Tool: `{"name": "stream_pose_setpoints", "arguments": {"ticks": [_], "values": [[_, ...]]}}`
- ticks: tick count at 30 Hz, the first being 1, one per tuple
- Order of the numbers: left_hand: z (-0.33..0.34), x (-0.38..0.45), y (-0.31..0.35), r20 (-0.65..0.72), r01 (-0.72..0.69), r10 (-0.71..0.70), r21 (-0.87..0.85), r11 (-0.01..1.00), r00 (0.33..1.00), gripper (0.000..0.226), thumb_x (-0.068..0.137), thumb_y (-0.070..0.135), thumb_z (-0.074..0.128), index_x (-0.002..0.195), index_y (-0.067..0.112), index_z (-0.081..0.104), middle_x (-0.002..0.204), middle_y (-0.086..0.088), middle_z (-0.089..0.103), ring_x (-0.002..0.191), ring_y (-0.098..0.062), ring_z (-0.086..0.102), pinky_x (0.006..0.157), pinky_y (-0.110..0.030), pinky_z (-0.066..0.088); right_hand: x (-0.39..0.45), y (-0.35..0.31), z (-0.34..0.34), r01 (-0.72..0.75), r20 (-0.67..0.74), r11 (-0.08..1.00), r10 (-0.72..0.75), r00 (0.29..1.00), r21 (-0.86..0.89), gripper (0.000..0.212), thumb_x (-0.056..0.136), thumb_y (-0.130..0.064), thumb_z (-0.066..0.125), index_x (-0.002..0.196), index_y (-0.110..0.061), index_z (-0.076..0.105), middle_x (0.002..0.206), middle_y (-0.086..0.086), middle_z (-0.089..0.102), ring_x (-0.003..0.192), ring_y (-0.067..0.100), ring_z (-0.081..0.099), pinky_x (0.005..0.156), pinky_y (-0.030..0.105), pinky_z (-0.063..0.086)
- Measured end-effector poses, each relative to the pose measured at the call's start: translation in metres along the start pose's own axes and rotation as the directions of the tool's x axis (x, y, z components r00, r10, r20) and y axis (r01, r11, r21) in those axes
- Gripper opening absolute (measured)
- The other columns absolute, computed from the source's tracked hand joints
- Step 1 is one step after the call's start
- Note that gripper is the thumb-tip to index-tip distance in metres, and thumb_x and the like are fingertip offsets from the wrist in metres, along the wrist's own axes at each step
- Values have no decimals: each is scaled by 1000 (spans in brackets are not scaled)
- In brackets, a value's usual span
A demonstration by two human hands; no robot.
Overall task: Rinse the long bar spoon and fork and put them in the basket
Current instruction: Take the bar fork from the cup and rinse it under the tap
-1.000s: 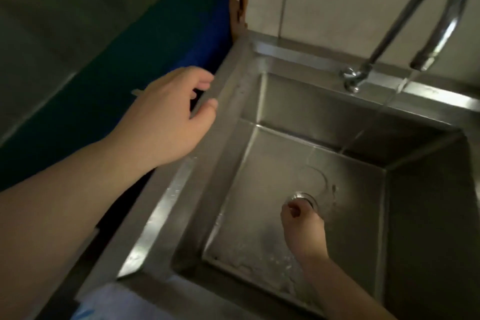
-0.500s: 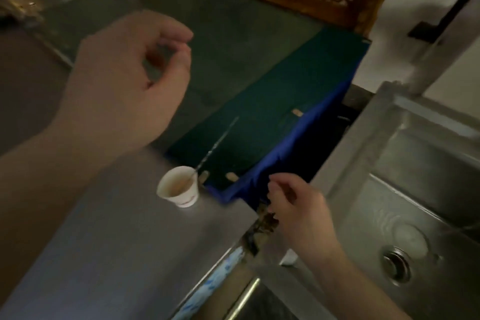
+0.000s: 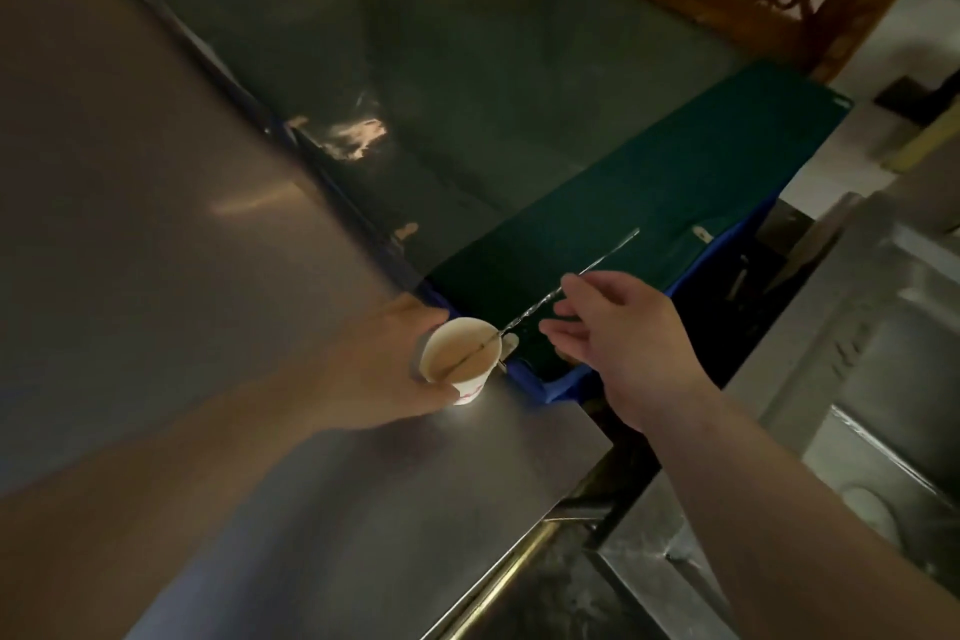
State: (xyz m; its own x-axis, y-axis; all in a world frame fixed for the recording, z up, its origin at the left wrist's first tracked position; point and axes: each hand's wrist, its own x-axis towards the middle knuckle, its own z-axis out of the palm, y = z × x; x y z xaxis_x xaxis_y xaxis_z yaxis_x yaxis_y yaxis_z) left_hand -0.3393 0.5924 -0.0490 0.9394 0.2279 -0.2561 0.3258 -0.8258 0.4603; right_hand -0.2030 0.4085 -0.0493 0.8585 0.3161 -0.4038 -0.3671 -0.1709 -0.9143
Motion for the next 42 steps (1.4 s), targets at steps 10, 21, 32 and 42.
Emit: {"name": "stream_pose_setpoints", "arguments": {"ticks": [10, 21, 32, 42], "values": [[10, 5, -8, -45, -37, 33, -72, 997, 998, 54, 71, 47, 73, 120, 31, 58, 114, 9, 58, 95, -10, 57, 83, -33, 50, 0, -2, 10, 49, 7, 999, -49, 999, 23, 10, 90, -27, 67, 83, -23, 72, 78, -2, 77, 74, 19, 77, 61, 21, 60], [13, 11, -17, -44, -74, 71, -88, 993, 997, 56, 68, 50, 77, 119, 36, 58, 111, 15, 59, 90, -3, 55, 73, -18, 47, -4, -1, 12, 59, 2, 998, -59, 998, -14, 17, 96, -22, 61, 84, -11, 69, 74, 1, 76, 74, 16, 77, 63, 22, 61], [12, 12, -17, -29, -21, 19, -62, 998, 999, 59, 66, 53, 76, 119, 39, 56, 110, 17, 58, 91, -7, 56, 74, -20, 47, -14, -3, -6, 45, -98, 994, -35, 995, 103, 17, 96, -19, 60, 86, -10, 70, 79, 5, 77, 77, 18, 78, 66, 27, 62], [4, 2, 3, -129, 70, -80, -83, 994, 988, 88, 68, 59, 73, 143, 29, 37, 133, 12, 45, 117, -1, 46, 92, -21, 39, -32, -9, -44, -13, -113, 938, 55, 992, 345, 22, 99, -17, 56, 89, 0, 67, 86, 17, 77, 82, 25, 77, 69, 29, 63]]}}
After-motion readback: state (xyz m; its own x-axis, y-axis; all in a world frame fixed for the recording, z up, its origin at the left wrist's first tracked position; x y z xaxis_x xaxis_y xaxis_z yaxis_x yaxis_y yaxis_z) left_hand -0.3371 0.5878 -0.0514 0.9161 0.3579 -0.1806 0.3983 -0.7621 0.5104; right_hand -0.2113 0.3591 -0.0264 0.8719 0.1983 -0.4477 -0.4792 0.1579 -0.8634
